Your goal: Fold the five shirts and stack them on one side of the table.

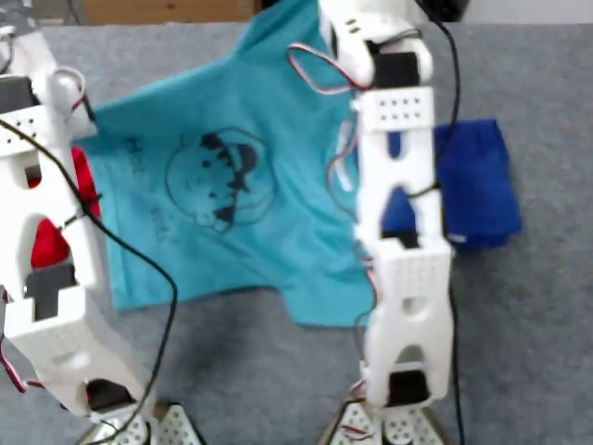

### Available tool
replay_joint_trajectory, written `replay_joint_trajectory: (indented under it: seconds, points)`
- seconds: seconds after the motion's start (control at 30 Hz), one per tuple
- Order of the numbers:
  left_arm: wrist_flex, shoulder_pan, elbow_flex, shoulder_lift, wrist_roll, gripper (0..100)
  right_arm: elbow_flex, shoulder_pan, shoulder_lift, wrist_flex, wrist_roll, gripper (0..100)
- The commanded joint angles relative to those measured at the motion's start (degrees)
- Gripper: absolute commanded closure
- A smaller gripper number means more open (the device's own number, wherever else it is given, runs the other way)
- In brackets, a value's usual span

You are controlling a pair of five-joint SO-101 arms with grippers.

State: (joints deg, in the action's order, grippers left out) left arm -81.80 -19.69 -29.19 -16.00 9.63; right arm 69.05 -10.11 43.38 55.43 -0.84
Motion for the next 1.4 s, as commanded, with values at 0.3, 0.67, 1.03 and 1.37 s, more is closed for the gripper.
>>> replay_joint_trajectory:
  seconds: [0.3,0.67,1.03,1.37]
  points:
    - [-10.73,1.93,5.10,0.66,12.04,98,7.16,-2.86,-0.40,42.11,-37.80,99.8]
    - [-0.88,4.40,38.86,22.90,15.30,98,2.86,-0.04,-6.20,47.03,-33.41,99.8]
    - [6.33,4.13,55.47,30.11,14.86,98,-34.33,-1.80,-26.33,41.49,-29.54,99.8]
    - [6.77,4.40,60.57,38.99,15.47,98,-80.48,-3.56,-54.81,20.31,-26.90,99.8]
